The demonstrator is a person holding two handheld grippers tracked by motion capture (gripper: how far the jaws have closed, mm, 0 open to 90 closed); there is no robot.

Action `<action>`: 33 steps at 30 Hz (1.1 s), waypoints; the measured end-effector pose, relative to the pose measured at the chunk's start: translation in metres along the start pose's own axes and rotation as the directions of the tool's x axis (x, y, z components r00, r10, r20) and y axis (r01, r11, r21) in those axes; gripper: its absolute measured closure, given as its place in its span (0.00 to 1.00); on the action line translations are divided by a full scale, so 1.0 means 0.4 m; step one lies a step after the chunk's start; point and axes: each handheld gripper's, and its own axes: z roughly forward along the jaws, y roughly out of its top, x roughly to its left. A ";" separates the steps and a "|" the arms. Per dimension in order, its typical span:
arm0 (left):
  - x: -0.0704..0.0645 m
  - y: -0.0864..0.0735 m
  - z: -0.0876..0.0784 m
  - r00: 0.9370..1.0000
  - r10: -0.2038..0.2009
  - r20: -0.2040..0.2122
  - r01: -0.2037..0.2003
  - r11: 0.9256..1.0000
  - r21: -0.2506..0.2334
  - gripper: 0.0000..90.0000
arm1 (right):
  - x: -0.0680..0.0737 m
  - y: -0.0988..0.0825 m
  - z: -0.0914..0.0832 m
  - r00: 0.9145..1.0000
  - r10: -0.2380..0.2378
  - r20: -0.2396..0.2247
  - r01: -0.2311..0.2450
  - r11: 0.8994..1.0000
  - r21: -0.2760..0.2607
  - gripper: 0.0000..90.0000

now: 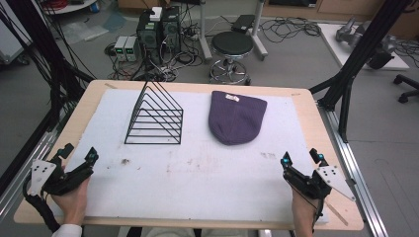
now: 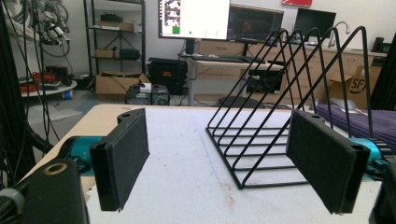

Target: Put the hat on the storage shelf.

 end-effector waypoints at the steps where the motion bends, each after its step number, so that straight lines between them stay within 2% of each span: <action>1: 0.001 0.000 0.000 1.000 0.001 -0.001 -0.001 1.000 0.001 0.24 | -0.002 0.003 0.001 1.000 -0.006 -0.005 0.006 1.000 -0.002 0.13; 7: -0.004 0.000 0.004 1.000 0.006 0.000 -0.006 1.000 0.001 0.24 | -0.010 0.017 0.020 0.999 -0.011 -0.036 0.011 1.000 0.002 0.13; 9: -0.007 0.000 0.006 1.000 0.004 0.009 -0.004 1.000 -0.001 0.24 | -0.007 0.026 0.050 0.997 -0.029 -0.065 0.030 0.999 0.015 0.13; 10: -0.009 0.000 0.007 1.000 0.004 0.016 -0.004 1.000 -0.002 0.24 | -0.007 0.026 0.050 0.997 -0.029 -0.065 0.030 0.999 0.015 0.13; 11: -0.011 0.001 0.007 1.000 0.005 0.023 -0.005 1.000 -0.007 0.24 | 0.000 0.033 0.071 0.996 -0.033 -0.084 0.036 0.999 0.034 0.13; 14: -0.018 0.002 0.008 0.999 0.015 0.029 -0.015 1.000 -0.005 0.24 | 0.009 0.041 0.088 0.994 -0.055 -0.095 0.058 0.998 0.037 0.13; 17: -0.019 0.000 0.010 0.999 -0.006 0.035 0.006 1.000 -0.005 0.24 | 0.019 0.060 0.120 0.989 -0.083 -0.121 0.090 0.995 0.048 0.13; 20: -0.012 -0.002 0.015 0.999 -0.025 0.039 0.025 1.000 0.001 0.24 | 0.022 0.063 0.138 0.989 -0.066 -0.136 0.074 0.995 0.061 0.13; 21: -0.010 -0.003 0.016 0.999 -0.029 0.039 0.029 1.000 0.001 0.24 | 0.023 0.066 0.157 0.988 -0.061 -0.142 0.072 0.995 0.070 0.13; 27: 0.000 -0.007 0.019 0.996 -0.079 0.036 0.079 0.997 0.008 0.24 | 0.022 0.078 0.199 0.988 -0.049 -0.143 0.061 0.995 0.079 0.13; 28: 0.003 -0.008 0.017 0.996 -0.084 0.037 0.083 0.996 0.010 0.24 | 0.023 0.082 0.214 0.988 -0.029 -0.151 0.042 0.996 0.079 0.13; 33: 0.005 -0.009 0.013 0.995 -0.095 0.036 0.094 0.995 0.017 0.23 | 0.029 0.088 0.253 0.989 -0.033 -0.142 0.046 0.995 0.087 0.13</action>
